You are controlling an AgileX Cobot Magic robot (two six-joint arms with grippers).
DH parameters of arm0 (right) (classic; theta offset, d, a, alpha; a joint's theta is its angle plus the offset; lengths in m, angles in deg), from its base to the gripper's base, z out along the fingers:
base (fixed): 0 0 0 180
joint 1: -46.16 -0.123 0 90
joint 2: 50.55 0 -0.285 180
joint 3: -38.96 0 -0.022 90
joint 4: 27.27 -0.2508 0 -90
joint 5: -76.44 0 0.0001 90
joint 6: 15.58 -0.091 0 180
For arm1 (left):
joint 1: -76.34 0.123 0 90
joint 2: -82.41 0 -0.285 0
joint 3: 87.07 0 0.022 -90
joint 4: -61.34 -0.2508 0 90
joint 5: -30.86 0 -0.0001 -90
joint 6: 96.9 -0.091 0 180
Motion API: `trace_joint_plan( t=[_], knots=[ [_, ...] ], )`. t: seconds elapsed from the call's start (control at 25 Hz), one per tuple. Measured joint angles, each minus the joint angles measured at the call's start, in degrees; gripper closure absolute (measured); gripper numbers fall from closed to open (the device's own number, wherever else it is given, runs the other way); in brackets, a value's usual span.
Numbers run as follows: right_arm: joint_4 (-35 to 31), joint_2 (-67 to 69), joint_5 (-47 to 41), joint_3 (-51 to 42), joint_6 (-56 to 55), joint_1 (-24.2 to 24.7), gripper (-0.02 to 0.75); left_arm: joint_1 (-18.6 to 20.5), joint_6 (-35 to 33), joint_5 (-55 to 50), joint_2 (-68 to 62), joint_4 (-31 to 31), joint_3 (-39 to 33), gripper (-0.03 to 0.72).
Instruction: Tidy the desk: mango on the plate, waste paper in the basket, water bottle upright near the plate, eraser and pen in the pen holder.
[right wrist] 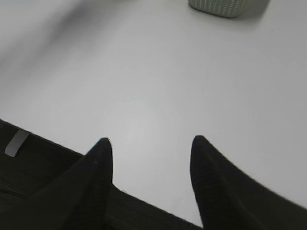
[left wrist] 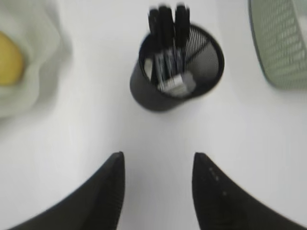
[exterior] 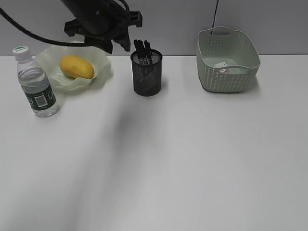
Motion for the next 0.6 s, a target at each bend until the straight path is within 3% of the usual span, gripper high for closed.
trace_joint_plan(
  t=[0.24,0.6],
  knots=[
    [0.0,0.0,0.0,0.0,0.0,0.0,0.316,-0.3,-13.4,-18.9,0.8,5.6,0.0,0.3],
    [0.0,0.0,0.1,0.0,0.0,0.0,0.308,-0.4,-17.6,-20.5,11.6,6.4,-3.9,0.295]
  ],
)
